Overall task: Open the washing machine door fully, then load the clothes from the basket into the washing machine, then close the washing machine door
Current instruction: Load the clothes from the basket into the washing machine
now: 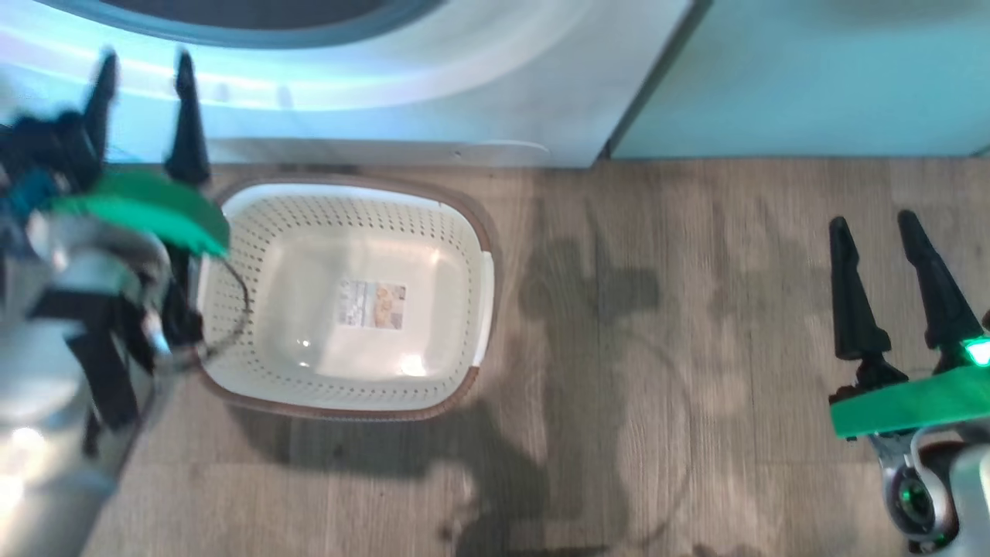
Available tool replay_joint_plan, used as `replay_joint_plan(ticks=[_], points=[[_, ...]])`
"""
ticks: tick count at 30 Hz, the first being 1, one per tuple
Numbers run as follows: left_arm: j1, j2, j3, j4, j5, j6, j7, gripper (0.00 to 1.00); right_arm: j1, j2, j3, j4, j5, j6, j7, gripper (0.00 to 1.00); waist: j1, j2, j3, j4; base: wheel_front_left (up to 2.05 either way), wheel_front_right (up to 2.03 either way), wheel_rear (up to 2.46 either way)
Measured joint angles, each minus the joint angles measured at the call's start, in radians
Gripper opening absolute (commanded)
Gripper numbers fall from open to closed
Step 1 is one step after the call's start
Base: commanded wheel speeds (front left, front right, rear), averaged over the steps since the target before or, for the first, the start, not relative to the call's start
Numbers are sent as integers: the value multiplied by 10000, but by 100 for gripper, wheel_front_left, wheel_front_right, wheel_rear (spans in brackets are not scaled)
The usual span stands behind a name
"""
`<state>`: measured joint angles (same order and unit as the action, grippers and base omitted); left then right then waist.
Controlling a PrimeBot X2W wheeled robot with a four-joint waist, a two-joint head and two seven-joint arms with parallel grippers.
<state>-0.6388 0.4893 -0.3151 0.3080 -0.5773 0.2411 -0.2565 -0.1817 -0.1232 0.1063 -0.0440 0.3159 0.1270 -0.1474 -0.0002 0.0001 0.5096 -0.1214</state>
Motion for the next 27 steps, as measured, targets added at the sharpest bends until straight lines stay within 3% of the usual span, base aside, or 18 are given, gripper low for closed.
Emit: replay_joint_plan(ticks=[6,11,27], points=[[2189,-314,336,-1649,251,706,0,100,401,-33,-100,-213,-104,0,332,100,0,0,-670,289,0,0,0],[3800,-662,453,-2583,506,988,0,100,792,-128,-146,-362,-169,0,577,100,0,0,-1243,513,0,0,0],[6412,-1179,479,-3388,594,1329,4,100,2073,-259,-38,-794,-274,0,1319,100,1,0,-3242,987,0,0,0]])
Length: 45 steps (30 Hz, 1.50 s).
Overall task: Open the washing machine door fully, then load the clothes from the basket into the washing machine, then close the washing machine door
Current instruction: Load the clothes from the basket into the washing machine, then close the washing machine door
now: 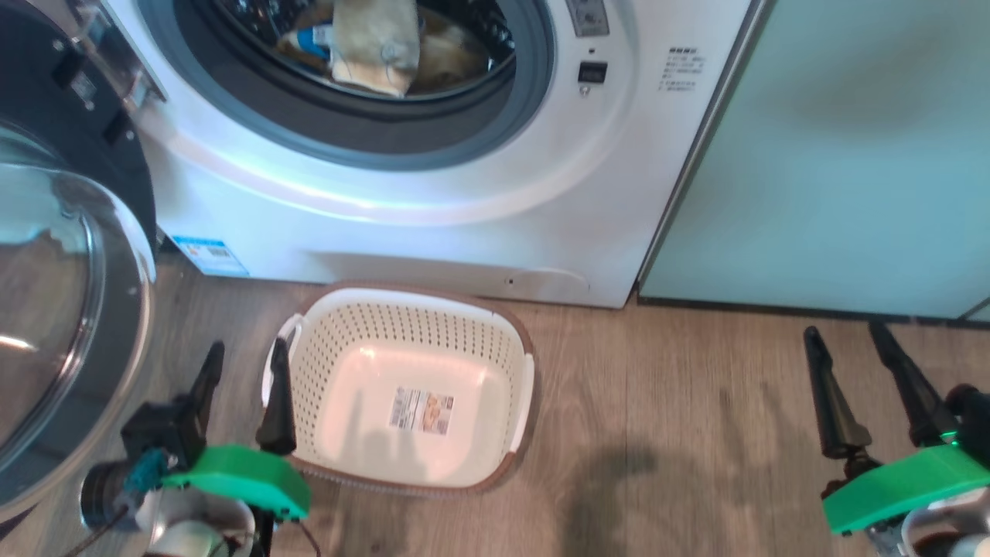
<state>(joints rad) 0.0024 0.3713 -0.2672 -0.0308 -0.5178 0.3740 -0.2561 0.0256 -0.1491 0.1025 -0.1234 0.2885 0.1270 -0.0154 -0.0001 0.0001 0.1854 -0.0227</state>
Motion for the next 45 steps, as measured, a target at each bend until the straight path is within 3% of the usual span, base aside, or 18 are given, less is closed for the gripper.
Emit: replay_joint_plan(ticks=[15,45], points=[[1015,136,-167,-426,2,268,199,100,816,117,58,-134,4,0,247,100,0,0,-1155,-216,0,0,0],[1013,207,-316,-466,92,349,337,100,1121,190,19,-301,19,0,437,100,1,0,-1469,-146,0,0,0]])
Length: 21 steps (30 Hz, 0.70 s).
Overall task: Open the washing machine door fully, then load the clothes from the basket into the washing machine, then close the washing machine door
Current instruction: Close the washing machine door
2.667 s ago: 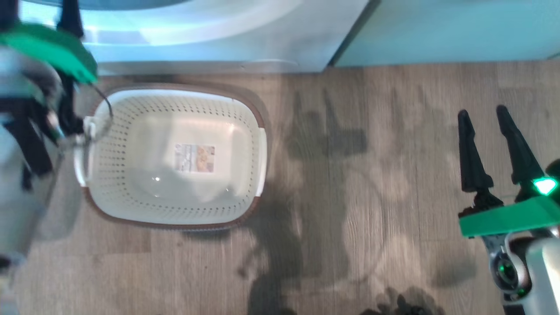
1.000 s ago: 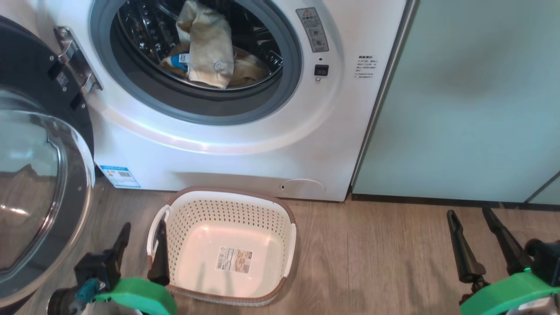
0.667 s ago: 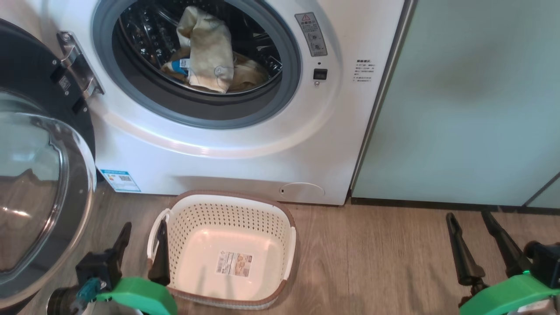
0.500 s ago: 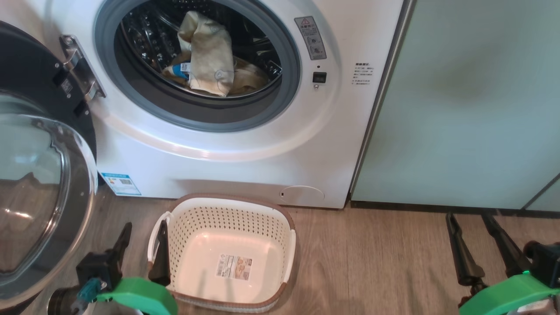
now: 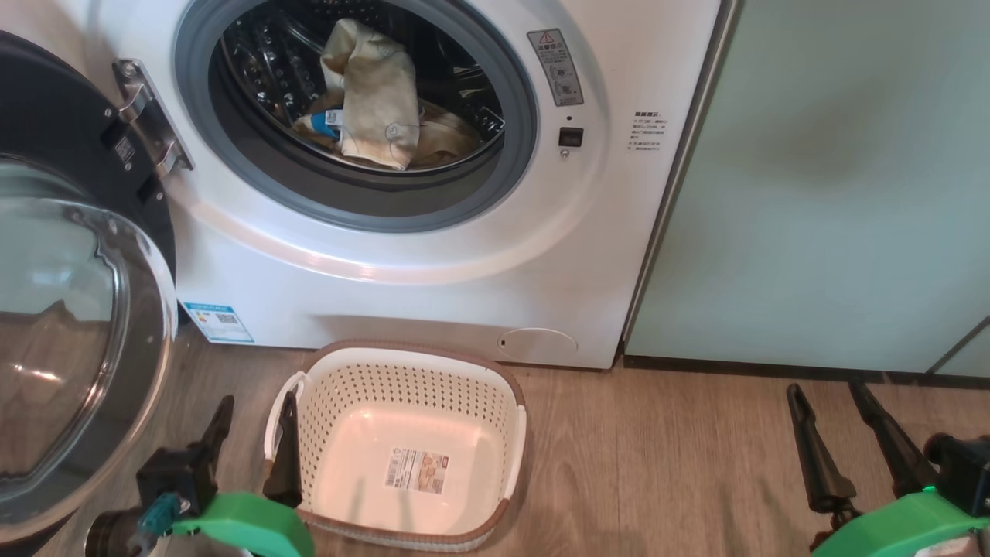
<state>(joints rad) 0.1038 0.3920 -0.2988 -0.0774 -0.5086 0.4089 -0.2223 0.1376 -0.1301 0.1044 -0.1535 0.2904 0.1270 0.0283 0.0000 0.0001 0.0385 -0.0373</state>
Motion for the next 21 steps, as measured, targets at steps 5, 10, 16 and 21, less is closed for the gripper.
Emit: replay_joint_plan(ticks=[5,10,16,21], points=[[-8,6,-75,98,71,-12,-38,100,0,0,-13,0,0,0,0,100,0,0,26,27,0,0,0],[-29,31,-150,159,115,-10,-38,100,-2,0,-12,2,0,0,-2,100,0,0,43,20,-3,9,-6],[-41,40,-157,194,161,36,-61,100,-6,25,-29,6,0,0,-2,100,2,0,20,29,-31,87,-56],[-44,36,-205,232,161,69,-59,100,-3,44,-65,10,-2,0,-2,100,2,0,-42,51,-108,155,-48]])
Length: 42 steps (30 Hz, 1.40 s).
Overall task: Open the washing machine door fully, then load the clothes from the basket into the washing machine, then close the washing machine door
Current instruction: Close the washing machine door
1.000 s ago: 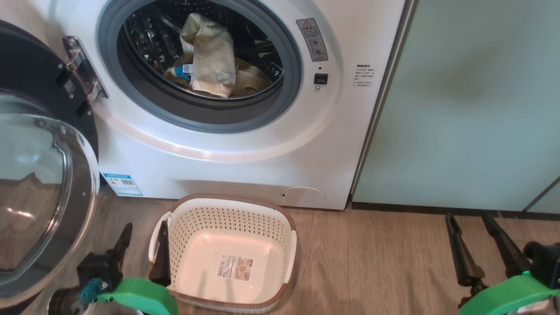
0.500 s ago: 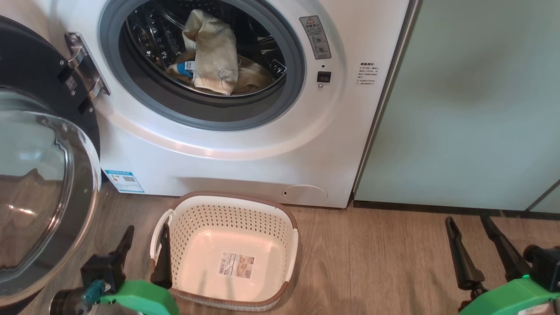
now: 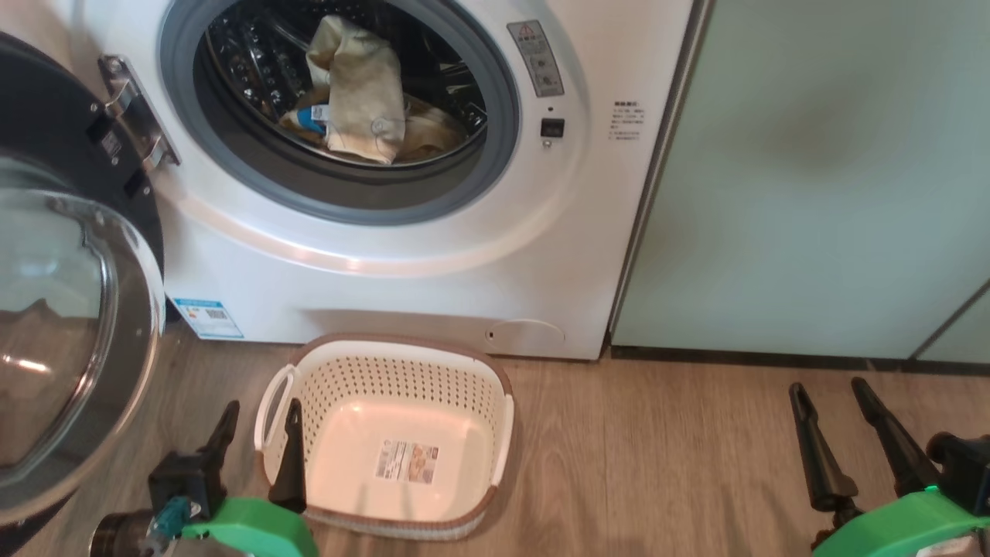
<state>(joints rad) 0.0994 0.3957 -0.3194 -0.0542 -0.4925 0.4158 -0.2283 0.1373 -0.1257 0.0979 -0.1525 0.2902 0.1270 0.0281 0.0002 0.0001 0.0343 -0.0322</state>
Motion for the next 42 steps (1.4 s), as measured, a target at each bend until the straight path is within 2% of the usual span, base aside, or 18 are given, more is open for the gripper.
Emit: replay_joint_plan(ticks=[17,42], points=[[5,0,-63,-17,-63,-25,4,100,23,13,-21,-31,0,0,79,100,-3,0,70,80,-139,145,-6],[-17,44,-69,-48,-63,-56,-6,100,28,27,-171,-65,-17,0,75,100,-1,0,196,238,-5,5,0]])
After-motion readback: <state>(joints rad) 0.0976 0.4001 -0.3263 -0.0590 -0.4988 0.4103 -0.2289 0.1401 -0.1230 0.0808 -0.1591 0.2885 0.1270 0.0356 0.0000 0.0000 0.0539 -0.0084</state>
